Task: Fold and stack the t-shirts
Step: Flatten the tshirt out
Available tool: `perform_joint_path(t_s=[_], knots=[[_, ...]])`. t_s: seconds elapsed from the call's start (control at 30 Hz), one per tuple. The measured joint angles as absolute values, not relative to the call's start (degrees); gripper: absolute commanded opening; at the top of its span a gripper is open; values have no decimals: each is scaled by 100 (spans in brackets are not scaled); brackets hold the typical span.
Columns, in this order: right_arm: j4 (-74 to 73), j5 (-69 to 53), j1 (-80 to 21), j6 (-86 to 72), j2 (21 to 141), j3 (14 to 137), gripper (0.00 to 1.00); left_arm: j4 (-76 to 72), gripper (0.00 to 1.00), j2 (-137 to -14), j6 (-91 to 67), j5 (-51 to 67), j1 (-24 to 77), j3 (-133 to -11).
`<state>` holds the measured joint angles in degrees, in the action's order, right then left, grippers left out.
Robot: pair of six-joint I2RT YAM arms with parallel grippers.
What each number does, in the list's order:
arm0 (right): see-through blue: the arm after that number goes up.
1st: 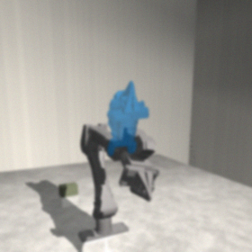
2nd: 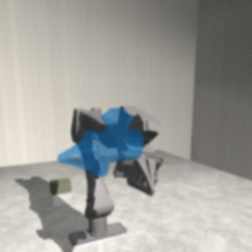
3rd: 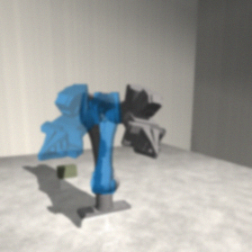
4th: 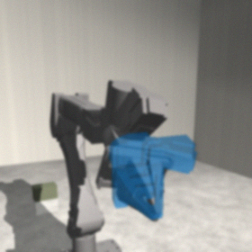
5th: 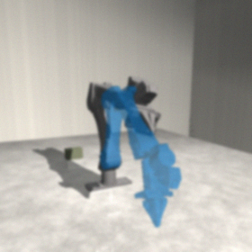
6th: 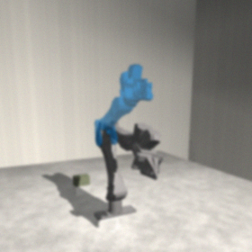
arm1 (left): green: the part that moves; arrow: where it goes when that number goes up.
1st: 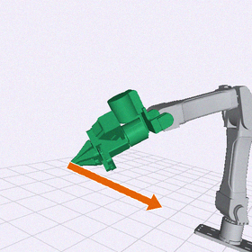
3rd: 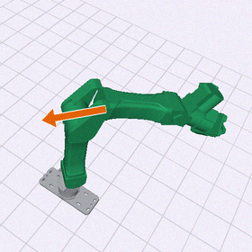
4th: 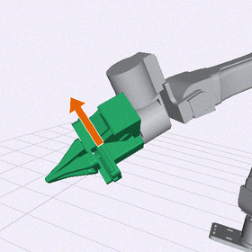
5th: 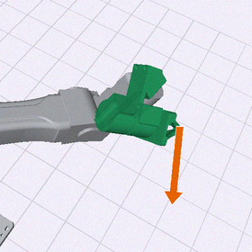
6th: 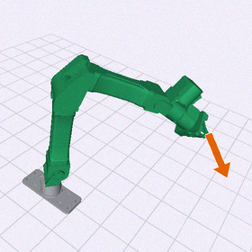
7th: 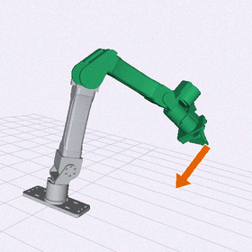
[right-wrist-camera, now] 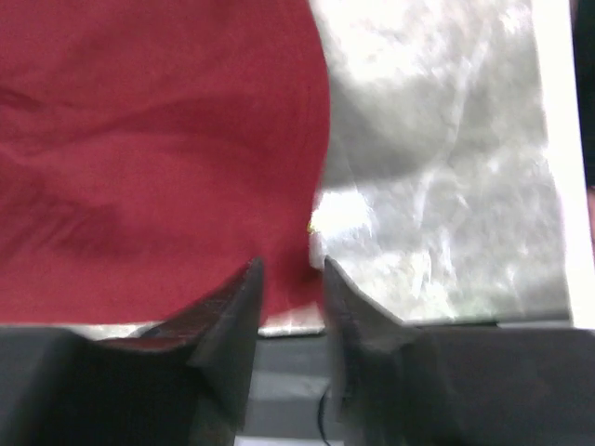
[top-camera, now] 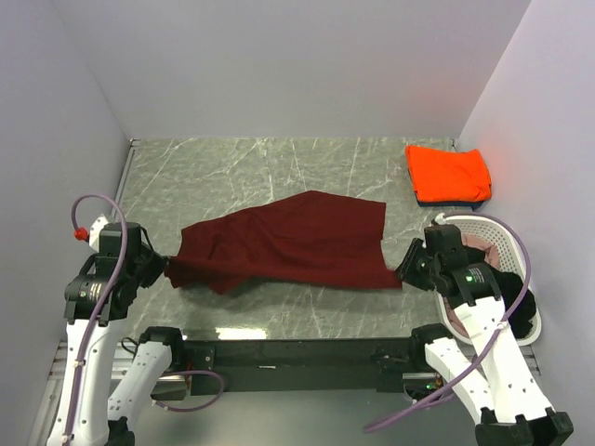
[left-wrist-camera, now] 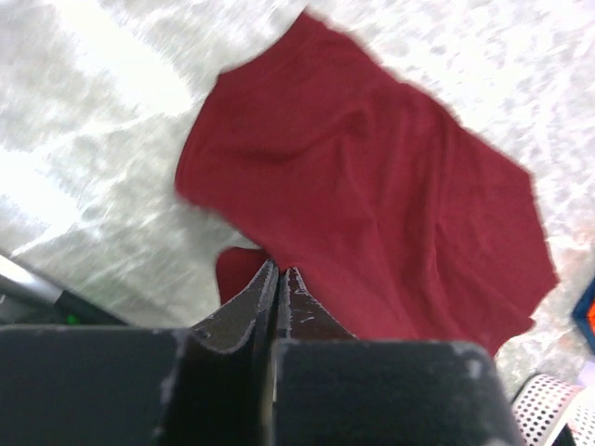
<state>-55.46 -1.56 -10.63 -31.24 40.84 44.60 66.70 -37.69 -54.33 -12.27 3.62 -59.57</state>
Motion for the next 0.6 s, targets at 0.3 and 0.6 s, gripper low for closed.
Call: perform_joint_path(t_s=[0.3,0.6], knots=[[-5946,-156,-1055,-3155,4038,4508,55,7159,61,-3225,-5520,-1208,362,-5924],[-4950,-956,-1205,-2941,5258,4506,49,6442,51,-3844,-5186,-661,362,-5612]])
